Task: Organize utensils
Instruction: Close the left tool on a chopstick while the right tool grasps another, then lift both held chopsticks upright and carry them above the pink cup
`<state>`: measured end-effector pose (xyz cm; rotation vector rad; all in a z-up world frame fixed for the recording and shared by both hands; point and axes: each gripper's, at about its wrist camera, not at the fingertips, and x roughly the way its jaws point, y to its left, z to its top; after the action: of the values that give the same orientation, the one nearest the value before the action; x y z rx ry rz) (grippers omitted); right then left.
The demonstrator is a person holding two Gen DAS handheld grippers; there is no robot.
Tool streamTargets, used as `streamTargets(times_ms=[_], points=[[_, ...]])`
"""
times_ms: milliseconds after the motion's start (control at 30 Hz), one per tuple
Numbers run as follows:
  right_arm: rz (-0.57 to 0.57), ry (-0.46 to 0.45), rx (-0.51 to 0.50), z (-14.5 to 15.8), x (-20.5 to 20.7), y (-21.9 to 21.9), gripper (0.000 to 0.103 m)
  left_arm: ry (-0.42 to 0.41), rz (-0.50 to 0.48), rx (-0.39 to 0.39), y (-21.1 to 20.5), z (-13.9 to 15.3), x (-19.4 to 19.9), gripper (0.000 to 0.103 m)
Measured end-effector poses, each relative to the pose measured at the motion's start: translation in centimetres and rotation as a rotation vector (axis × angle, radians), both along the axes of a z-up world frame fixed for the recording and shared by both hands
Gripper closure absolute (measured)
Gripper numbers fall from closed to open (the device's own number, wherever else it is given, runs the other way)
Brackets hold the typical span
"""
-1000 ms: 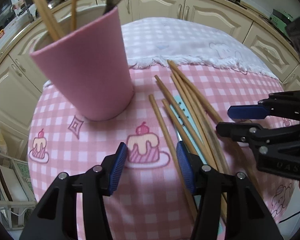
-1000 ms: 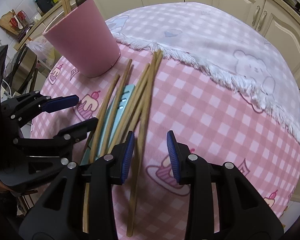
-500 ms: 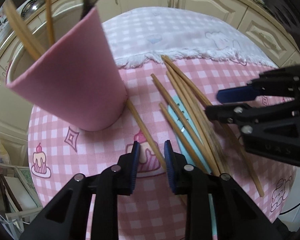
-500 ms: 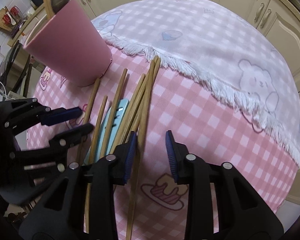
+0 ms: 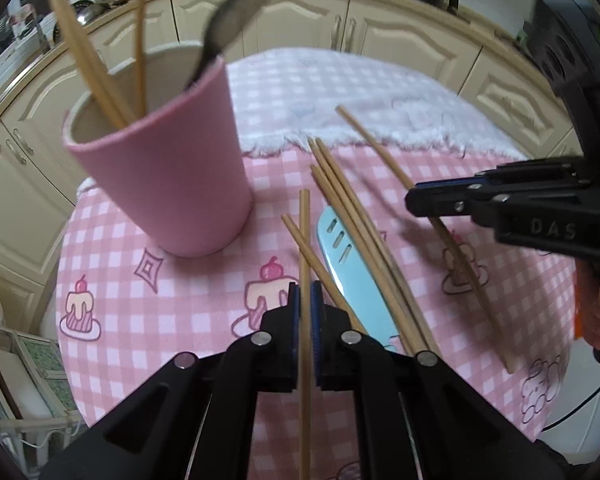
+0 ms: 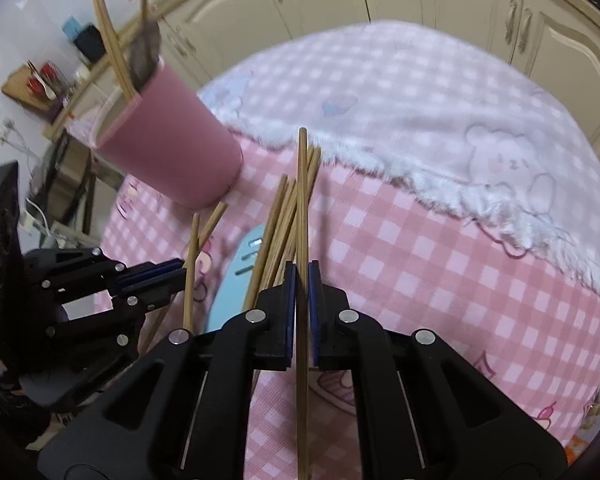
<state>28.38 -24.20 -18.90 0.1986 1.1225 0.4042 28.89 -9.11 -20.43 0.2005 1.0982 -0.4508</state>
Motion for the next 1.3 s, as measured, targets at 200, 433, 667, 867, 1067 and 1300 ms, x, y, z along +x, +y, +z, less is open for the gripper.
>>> streamTargets(times_ms=[200,433,667,867,1067,1300], points=[[-0.049,-0.119,0.066,2.8,-1.3,-1.7,0.097,-0.078,0.054,-0.014,1.9,1.9,-1.0,0.098],[-0.067,-0.181,0.094,4.0,-2.1,-1.9,0.097,-0.196,0.042,0.012,2.4,4.5,-2.0,0.098],[-0.085,-0.281,0.128,6.4,-3.1,-1.8,0.097,-0.310,0.083,-0.110,3.6,8.1,-2.3,0.098],[-0.100,-0.396,0.170,9.4,-3.5,-1.4,0.097,-0.435,0.151,-0.240,5.9,11.5,-2.7,0.098],[-0.107,-0.534,0.230,13.3,-2.9,0.0,0.097,-0.568,0.247,-0.368,8.5,15.8,-2.6,0.098],[-0.117,-0.677,0.265,17.8,-1.1,2.1,0.097,-0.720,0.309,-0.456,10.1,20.7,-1.3,0.098]])
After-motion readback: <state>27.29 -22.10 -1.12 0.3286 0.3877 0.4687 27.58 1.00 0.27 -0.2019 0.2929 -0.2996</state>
